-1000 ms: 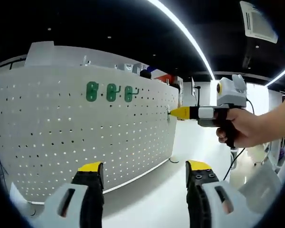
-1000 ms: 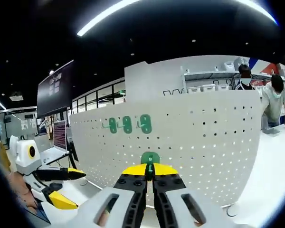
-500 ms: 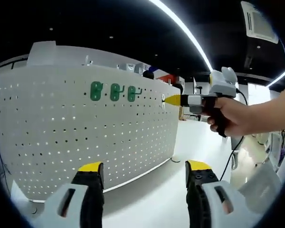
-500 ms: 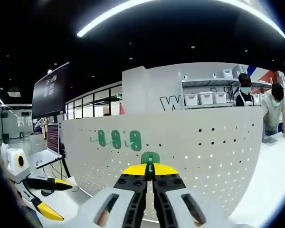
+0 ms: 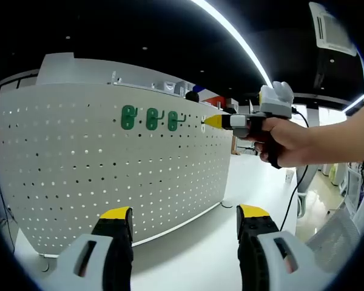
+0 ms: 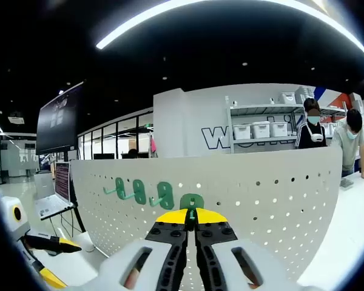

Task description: Insert the hook assembly into the mounting plate slot until the hook locks in place.

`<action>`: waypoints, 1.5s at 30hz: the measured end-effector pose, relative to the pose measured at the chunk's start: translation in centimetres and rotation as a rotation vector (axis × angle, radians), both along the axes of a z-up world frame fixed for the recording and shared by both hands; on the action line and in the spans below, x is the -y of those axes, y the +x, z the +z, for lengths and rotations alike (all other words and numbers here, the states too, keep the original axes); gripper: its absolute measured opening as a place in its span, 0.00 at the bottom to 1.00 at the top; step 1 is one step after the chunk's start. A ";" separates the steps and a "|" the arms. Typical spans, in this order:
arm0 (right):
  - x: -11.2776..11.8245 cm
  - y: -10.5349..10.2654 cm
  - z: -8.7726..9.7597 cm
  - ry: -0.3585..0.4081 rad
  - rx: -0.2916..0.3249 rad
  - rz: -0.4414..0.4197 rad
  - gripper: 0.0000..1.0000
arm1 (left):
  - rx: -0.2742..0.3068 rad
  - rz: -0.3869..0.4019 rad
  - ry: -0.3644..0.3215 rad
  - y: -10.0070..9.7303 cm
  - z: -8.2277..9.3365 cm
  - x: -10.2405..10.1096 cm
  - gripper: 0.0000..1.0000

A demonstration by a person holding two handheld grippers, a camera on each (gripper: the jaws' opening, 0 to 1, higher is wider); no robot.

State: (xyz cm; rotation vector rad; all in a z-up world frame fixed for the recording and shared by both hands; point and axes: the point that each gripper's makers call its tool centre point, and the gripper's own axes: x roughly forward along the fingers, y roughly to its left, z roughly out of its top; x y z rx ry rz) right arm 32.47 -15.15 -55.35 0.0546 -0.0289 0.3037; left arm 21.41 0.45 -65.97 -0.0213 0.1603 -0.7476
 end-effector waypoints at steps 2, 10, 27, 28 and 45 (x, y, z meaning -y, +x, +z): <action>0.0 0.3 0.1 -0.004 0.001 -0.003 0.00 | 0.001 0.000 0.000 0.0 0.1 0.0 0.72; -0.2 1.2 0.4 -0.014 0.009 0.000 0.00 | -0.002 0.003 -0.007 0.0 0.2 -0.3 0.71; -0.2 2.6 0.7 -0.076 0.034 -0.002 0.00 | -0.013 0.015 0.002 -0.1 -0.1 -0.8 0.70; -0.2 2.7 0.6 -0.077 0.033 -0.003 0.00 | -0.013 0.016 0.004 -0.1 -0.1 -0.8 0.70; -0.1 3.3 0.3 -0.068 0.034 -0.012 0.01 | -0.024 0.023 0.006 0.1 -0.4 -1.2 0.69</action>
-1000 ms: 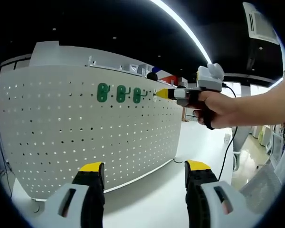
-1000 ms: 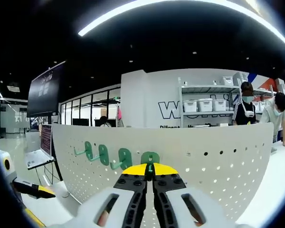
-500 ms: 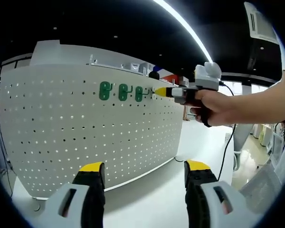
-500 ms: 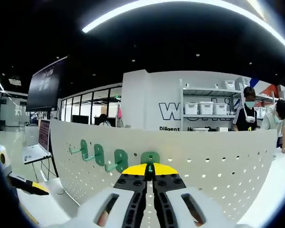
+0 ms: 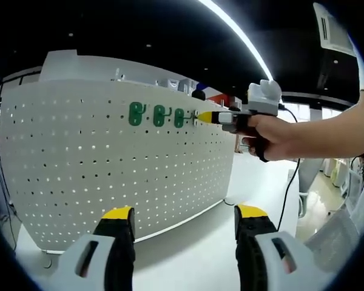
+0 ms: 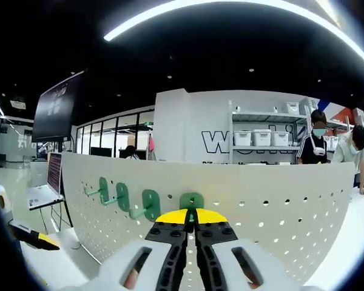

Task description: Insert the hook assembly into the mounting plate slot until the hook locks in place.

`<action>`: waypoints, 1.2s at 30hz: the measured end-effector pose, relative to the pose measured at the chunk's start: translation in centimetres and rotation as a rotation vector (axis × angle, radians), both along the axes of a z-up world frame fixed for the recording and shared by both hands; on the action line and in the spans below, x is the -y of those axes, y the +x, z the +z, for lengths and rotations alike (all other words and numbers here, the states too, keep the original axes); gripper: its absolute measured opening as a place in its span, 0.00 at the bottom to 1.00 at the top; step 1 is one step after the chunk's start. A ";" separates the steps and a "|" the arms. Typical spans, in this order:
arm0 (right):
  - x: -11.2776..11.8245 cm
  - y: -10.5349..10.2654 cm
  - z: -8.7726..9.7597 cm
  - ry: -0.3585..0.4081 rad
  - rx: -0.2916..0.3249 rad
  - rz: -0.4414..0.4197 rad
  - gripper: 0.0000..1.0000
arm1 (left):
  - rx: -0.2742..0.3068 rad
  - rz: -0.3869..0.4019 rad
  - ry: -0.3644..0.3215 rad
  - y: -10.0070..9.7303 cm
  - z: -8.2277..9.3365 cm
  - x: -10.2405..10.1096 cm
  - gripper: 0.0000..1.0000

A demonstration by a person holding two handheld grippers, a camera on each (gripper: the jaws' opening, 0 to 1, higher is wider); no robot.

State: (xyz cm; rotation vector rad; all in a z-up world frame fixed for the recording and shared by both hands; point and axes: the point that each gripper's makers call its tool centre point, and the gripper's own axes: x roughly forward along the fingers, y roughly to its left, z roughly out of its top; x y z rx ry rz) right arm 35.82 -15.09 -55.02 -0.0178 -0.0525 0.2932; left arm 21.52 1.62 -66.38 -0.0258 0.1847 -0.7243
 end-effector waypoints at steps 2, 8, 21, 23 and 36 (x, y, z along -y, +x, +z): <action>-0.1 0.0 0.0 -0.006 0.000 -0.005 0.01 | -0.002 0.001 -0.001 0.0 0.0 0.0 0.69; -0.3 0.1 -0.1 -0.028 -0.005 -0.045 0.01 | -0.005 0.002 -0.001 0.0 -0.1 -0.1 0.68; -0.3 0.6 -0.2 -0.009 -0.016 -0.182 0.01 | 0.003 0.015 -0.017 0.0 0.5 -0.4 0.68; -0.3 0.5 -0.3 -0.012 -0.012 -0.187 0.01 | 0.006 0.017 -0.018 0.0 0.5 -0.5 0.68; -0.3 0.5 -0.2 -0.042 0.005 -0.178 0.02 | 0.014 0.015 -0.019 -0.1 0.7 -0.5 0.68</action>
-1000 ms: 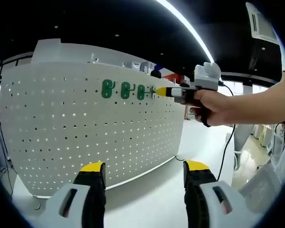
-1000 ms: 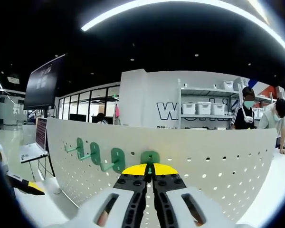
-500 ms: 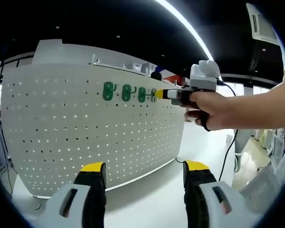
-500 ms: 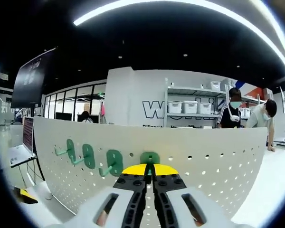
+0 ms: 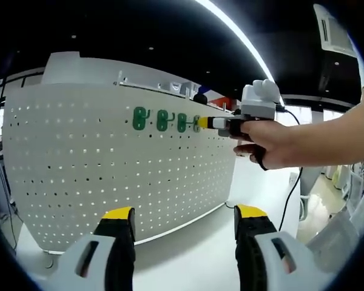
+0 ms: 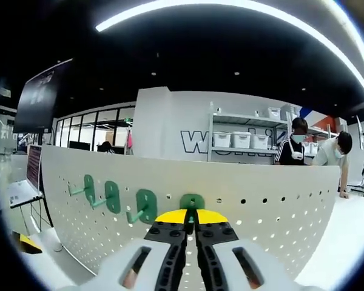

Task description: Insert the hook assembly into the mounting plate slot until the hook locks in place.

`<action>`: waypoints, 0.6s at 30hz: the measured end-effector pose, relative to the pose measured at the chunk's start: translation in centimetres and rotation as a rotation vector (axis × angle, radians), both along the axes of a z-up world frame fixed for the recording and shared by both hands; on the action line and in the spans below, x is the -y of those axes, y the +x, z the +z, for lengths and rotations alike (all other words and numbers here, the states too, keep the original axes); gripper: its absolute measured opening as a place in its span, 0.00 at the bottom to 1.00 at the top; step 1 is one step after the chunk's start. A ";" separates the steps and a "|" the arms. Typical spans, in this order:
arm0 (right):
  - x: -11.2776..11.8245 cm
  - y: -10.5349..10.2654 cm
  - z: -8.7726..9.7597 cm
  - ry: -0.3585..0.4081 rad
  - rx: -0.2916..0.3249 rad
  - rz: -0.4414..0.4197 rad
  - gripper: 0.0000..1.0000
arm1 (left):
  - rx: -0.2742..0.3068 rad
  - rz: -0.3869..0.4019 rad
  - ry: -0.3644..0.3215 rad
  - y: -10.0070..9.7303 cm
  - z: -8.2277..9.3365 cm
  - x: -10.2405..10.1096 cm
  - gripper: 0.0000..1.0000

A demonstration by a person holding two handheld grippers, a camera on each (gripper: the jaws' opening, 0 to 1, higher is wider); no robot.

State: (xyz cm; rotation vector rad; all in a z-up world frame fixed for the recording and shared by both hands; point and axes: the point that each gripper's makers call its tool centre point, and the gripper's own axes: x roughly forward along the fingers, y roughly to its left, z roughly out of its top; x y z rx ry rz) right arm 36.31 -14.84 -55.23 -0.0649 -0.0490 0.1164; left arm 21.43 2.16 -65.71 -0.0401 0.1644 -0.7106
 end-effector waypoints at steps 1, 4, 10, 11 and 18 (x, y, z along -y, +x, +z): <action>0.0 0.0 0.0 0.001 -0.001 0.002 0.02 | 0.001 0.001 0.000 0.0 0.0 -0.1 0.68; 0.0 -0.1 0.0 0.000 0.000 0.011 0.03 | 0.001 0.002 -0.001 0.0 0.0 -0.1 0.68; -0.4 -0.4 0.1 -0.030 0.006 0.043 0.11 | 0.003 0.001 0.002 0.1 0.1 -0.1 0.69; -0.4 -0.4 -0.1 -0.027 -0.001 0.047 0.12 | 0.004 0.001 0.002 0.1 0.1 -0.1 0.69; 0.0 -1.0 -1.1 -0.040 -0.019 0.067 0.25 | 0.006 0.004 0.004 0.2 0.1 -0.1 0.69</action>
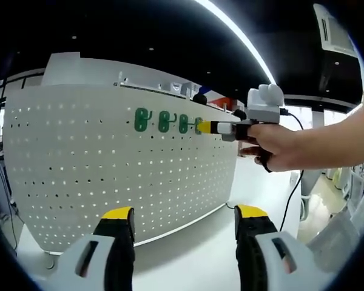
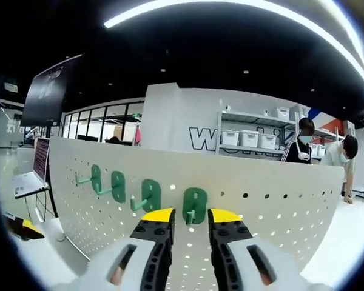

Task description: Insert the hook assembly into the mounting plate slot until the hook locks in place.

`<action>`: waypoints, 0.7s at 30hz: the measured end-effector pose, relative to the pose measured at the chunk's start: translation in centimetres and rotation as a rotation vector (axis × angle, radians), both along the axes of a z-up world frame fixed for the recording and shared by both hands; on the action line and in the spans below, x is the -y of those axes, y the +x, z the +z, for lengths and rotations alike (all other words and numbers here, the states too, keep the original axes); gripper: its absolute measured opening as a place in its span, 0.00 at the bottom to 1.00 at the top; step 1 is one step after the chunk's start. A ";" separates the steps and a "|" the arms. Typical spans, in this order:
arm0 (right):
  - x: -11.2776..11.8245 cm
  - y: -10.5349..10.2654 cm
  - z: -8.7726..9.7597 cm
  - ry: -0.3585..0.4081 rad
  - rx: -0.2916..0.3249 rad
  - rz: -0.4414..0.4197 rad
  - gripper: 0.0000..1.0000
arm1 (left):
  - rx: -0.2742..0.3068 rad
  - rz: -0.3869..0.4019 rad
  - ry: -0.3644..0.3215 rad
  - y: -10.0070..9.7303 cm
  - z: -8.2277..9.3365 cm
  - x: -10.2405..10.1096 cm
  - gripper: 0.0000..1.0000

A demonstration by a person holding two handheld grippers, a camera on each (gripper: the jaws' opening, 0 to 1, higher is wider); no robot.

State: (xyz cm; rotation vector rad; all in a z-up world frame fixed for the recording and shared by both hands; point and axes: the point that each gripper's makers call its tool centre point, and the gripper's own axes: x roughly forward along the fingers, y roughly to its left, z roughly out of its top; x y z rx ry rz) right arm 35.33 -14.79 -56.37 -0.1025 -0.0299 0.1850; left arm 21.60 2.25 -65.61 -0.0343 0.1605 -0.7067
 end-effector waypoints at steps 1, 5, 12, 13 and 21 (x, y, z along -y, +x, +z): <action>-0.1 -0.1 0.0 0.006 0.002 0.008 0.27 | 0.000 0.001 0.001 0.0 0.0 0.0 0.70; -0.2 -0.6 -0.4 0.005 0.000 0.032 0.35 | 0.000 0.004 0.004 0.0 0.0 -0.1 0.70; -0.7 -1.0 -0.7 0.016 -0.007 0.075 0.39 | 0.004 0.007 0.006 0.1 0.1 -0.2 0.70; -0.7 -1.0 -0.8 0.018 -0.008 0.076 0.39 | 0.005 0.007 0.006 0.1 0.1 -0.1 0.70; -0.6 -1.3 -0.7 0.025 -0.005 0.090 0.40 | 0.012 0.011 0.004 0.3 0.4 -0.3 0.70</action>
